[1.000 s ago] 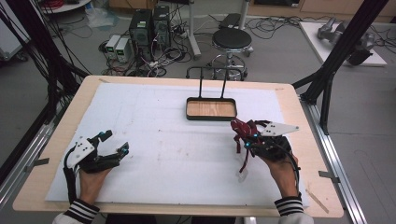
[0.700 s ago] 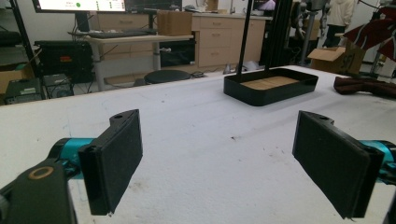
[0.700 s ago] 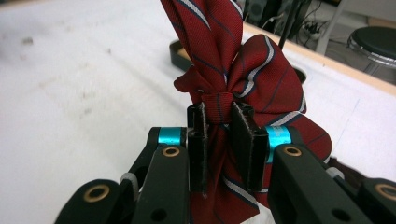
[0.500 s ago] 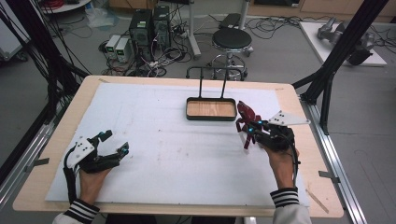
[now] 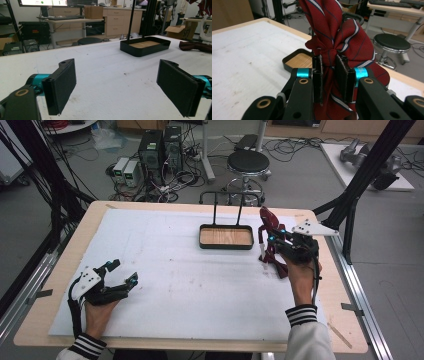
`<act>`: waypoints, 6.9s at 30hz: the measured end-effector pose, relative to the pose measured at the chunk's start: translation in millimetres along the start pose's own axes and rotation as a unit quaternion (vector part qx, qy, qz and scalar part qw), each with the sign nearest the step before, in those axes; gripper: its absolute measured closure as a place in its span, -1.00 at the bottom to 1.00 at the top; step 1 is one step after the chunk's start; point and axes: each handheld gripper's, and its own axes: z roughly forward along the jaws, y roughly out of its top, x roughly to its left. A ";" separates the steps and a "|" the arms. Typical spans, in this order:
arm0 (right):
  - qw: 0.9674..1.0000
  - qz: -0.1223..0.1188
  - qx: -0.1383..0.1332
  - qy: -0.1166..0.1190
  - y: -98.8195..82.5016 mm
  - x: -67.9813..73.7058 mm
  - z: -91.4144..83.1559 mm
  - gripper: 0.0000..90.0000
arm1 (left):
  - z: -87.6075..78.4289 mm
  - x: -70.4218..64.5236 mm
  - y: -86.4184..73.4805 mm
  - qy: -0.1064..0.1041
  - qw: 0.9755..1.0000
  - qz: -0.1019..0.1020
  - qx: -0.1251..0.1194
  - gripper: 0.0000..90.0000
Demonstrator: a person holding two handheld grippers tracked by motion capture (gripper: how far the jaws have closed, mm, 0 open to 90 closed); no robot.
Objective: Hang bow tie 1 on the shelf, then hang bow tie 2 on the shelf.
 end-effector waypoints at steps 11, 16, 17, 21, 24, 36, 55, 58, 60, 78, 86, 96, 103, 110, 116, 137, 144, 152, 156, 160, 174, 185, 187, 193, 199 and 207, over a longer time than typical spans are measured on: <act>1.000 -0.001 -0.016 -0.024 23.5 -11.6 15.1 0.70 | -0.1 0.2 0.0 0.000 1.000 -0.001 0.001 -0.64; 0.999 -0.008 -0.019 -0.026 33.6 -16.6 23.6 0.70 | 0.0 0.1 0.0 0.000 1.000 -0.001 0.001 -0.64; 1.000 -0.007 -0.017 -0.026 35.6 -17.2 25.2 0.70 | 0.0 0.1 0.1 0.000 1.000 0.000 0.001 -0.64; 0.999 -0.010 -0.013 -0.032 44.0 -20.2 31.4 0.70 | 0.0 -0.1 0.0 0.000 1.000 0.000 0.001 -0.64; 0.999 -0.013 -0.016 -0.035 48.4 -23.7 35.7 0.70 | -0.1 -0.1 0.1 0.001 1.000 0.000 0.001 -0.64; 0.999 -0.017 -0.009 -0.031 53.4 -25.9 56.3 0.70 | 0.2 0.0 0.1 0.000 1.000 -0.002 0.001 -0.64; 0.997 0.003 0.017 -0.072 49.0 -49.8 83.7 0.70 | 0.2 0.0 0.0 0.000 1.000 -0.001 0.002 -0.64; 0.997 0.012 0.022 -0.079 45.4 -54.6 86.9 0.70 | 0.2 0.0 0.0 0.000 1.000 -0.001 0.002 -0.64; 0.996 0.014 0.027 -0.084 43.7 -56.9 88.5 0.70 | 0.2 0.0 0.1 0.000 1.000 -0.001 0.002 -0.64; 0.989 0.030 0.111 -0.092 27.1 -66.3 100.9 0.70 | 0.3 -0.3 -0.1 -0.001 1.000 -0.001 0.000 -0.64; 0.986 0.027 0.142 -0.077 22.6 -66.4 107.7 0.70 | 0.1 -0.2 -0.1 -0.001 1.000 -0.001 0.001 -0.64; 0.984 0.037 0.162 -0.057 16.9 -69.5 112.8 0.67 | 0.2 -0.2 -0.1 -0.001 1.000 -0.001 0.000 -0.64; 0.986 0.057 0.152 -0.031 17.4 -68.8 113.6 -0.26 | 0.2 -0.2 -0.1 -0.001 1.000 -0.001 0.000 -0.64; 0.990 0.056 0.130 -0.014 21.0 -63.5 107.4 -0.73 | 0.2 0.0 0.1 -0.002 1.000 -0.002 0.002 -0.64; 0.992 0.059 0.108 -0.014 29.3 -59.5 86.1 -0.77 | -1.0 -0.3 -0.4 -0.005 1.000 0.002 -0.005 -0.64; 0.998 0.051 -0.014 -0.027 2.3 -41.3 7.2 -0.77 | -1.1 0.2 -0.3 -0.005 1.000 0.000 -0.005 -0.64; 0.998 0.029 -0.049 -0.019 -17.0 -27.6 -15.6 -0.77 | -0.9 -0.1 -0.3 -0.005 1.000 0.001 -0.004 -0.64; 0.997 0.028 -0.068 -0.018 -40.1 -19.6 -29.8 -0.77 | -0.5 0.0 -0.1 -0.004 1.000 0.000 -0.002 -0.64; 0.997 0.035 -0.069 -0.014 -49.6 -17.9 -33.2 -0.77 | -0.4 0.1 -0.1 -0.004 1.000 0.000 -0.002 -0.64; 0.997 0.033 -0.070 -0.015 -57.1 -14.7 -36.2 -0.77 | -0.7 0.3 -0.1 -0.004 1.000 0.001 -0.002 -0.64; 0.998 0.031 -0.057 -0.013 -67.8 -12.7 -33.1 -0.77 | -0.8 0.4 -0.2 -0.004 1.000 0.000 -0.003 -0.64; 0.999 0.023 -0.036 -0.018 -61.2 -19.1 -33.4 -0.77 | -1.0 0.3 -0.2 -0.005 1.000 0.001 -0.003 -0.64; 0.999 0.023 -0.025 -0.019 -60.6 -21.0 -32.2 -0.77 | -1.1 0.3 -0.2 -0.005 1.000 0.001 -0.004 -0.64; 1.000 0.015 0.017 -0.020 -60.7 -30.4 -26.8 -0.77 | -1.0 0.1 -0.3 -0.005 1.000 -0.001 -0.005 -0.64; 0.997 -0.001 0.077 -0.014 -58.9 -38.3 -17.2 -0.77 | -1.0 0.0 -0.3 -0.005 1.000 0.000 -0.004 -0.64; 0.991 -0.002 0.132 -0.014 -63.1 -47.8 -3.3 -0.77 | -1.0 -0.2 -0.4 -0.004 1.000 0.002 -0.005 -0.64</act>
